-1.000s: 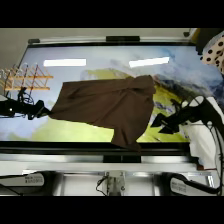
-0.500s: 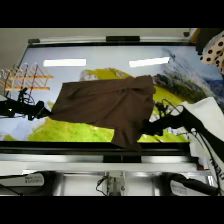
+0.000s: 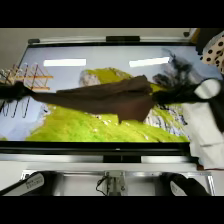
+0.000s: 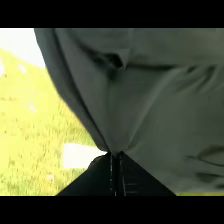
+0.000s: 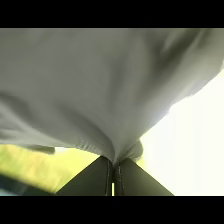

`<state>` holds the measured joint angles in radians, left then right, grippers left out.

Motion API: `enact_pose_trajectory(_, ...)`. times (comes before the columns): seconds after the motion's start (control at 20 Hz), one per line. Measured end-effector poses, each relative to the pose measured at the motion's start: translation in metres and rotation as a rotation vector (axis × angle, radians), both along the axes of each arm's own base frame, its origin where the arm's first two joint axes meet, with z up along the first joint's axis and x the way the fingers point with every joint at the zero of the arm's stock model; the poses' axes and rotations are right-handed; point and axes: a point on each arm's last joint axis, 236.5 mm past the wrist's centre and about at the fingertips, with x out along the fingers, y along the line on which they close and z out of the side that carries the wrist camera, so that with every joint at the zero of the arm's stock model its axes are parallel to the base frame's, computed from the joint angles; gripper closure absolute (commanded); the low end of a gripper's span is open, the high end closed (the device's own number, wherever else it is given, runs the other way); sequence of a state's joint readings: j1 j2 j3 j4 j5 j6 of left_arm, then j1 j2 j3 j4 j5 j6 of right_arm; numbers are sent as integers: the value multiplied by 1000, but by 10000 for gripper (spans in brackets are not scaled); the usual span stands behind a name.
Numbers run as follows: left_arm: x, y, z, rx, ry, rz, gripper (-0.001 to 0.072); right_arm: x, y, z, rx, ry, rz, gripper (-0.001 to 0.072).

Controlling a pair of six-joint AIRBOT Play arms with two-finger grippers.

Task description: Fold the shirts.

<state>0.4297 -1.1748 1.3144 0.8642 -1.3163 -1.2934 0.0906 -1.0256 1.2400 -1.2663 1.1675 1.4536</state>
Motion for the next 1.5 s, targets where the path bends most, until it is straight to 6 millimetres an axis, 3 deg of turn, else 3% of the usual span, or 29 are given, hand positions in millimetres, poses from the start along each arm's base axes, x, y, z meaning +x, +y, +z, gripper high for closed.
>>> enact_pose_trajectory(0.1, -4, 5, 105, 77, -254, 70, 679, 1, -22, 113, -72, -297, -37, 643)
enact_pose_trajectory(0.2, -30, 2, 207, 130, -500, 150, 679, -24, -39, 214, -102, -554, -89, 643)
enact_pose_trajectory(0.25, -52, -3, 254, 154, -619, 187, 679, -44, -47, 256, -107, -661, -115, 643)
enact_pose_trajectory(0.35, -104, -21, 326, 187, -819, 238, 679, -82, -58, 315, -98, -817, -157, 643)
enact_pose_trajectory(0.4, -130, -32, 350, 201, -894, 253, 678, -102, -63, 337, -88, -880, -177, 643)
enact_pose_trajectory(0.5, -173, -52, 377, 225, -988, 268, 679, -131, -69, 363, -74, -961, -203, 643)
enact_pose_trajectory(0.6, -198, -61, 378, 263, -995, 279, 678, -145, -74, 369, -79, -974, -221, 643)
enact_pose_trajectory(0.75, -202, -58, 350, 306, -884, 280, 678, -137, -84, 347, -129, -875, -245, 642)
enact_pose_trajectory(0.9, -176, -40, 295, 305, -682, 257, 679, -98, -87, 291, -188, -647, -242, 643)
enact_pose_trajectory(1.0, -148, -23, 244, 279, -520, 230, 679, -63, -86, 238, -209, -454, -241, 643)
enact_pose_trajectory(1.2, -85, 6, 116, 164, -182, 183, 680, 12, -75, 101, -227, -78, -237, 643)
enact_pose_trajectory(1.35, -30, 8, 30, 99, -18, 148, 679, 67, -68, 5, -235, 72, -234, 642)
enact_pose_trajectory(1.5, 29, 1, -32, 74, 46, 132, 678, 112, -62, -67, -210, 124, -264, 642)
